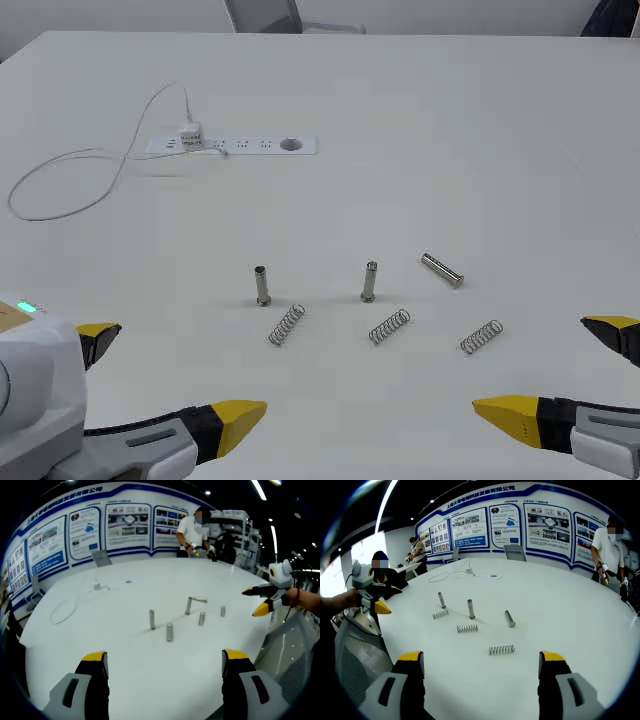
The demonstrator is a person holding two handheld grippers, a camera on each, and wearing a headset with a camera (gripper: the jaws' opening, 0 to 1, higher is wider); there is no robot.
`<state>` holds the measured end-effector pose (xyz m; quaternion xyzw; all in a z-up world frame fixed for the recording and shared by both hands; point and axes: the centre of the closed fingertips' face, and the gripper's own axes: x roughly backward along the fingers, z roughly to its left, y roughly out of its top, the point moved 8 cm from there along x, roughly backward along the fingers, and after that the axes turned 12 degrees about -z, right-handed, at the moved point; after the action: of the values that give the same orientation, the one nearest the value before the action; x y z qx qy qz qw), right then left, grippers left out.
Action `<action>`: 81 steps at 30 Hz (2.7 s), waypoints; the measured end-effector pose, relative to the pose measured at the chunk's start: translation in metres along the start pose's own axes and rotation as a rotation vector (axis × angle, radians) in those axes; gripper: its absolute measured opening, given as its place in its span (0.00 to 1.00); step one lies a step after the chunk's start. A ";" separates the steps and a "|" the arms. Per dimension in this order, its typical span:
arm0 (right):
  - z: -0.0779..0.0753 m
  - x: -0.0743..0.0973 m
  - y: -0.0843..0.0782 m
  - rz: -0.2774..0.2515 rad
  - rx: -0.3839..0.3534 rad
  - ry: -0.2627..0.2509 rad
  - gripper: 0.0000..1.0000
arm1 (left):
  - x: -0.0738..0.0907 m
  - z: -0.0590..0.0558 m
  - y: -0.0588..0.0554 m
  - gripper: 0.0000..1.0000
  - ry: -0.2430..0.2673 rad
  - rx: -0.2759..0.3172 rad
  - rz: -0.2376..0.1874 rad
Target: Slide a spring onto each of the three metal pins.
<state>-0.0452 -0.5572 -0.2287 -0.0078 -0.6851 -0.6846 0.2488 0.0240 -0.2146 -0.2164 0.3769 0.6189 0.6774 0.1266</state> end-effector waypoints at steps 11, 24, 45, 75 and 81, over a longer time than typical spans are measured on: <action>0.000 0.002 -0.002 0.007 -0.006 -0.002 0.96 | 0.001 0.000 -0.001 0.94 0.002 0.001 0.009; 0.001 0.002 -0.002 0.004 -0.014 0.000 0.94 | 0.003 0.000 0.000 0.95 0.005 0.002 0.009; -0.006 0.004 0.001 0.015 -0.020 0.000 0.81 | 0.000 -0.001 0.003 0.95 -0.011 -0.012 0.009; -0.034 -0.027 0.024 0.028 -0.025 -0.007 0.61 | -0.008 -0.003 0.001 0.91 -0.019 -0.004 0.000; -0.044 -0.045 0.033 0.031 -0.023 -0.002 0.56 | -0.009 -0.004 0.001 0.90 -0.019 -0.006 -0.004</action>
<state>0.0202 -0.5815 -0.2169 -0.0222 -0.6771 -0.6886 0.2586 0.0279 -0.2233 -0.2186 0.3816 0.6164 0.6754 0.1351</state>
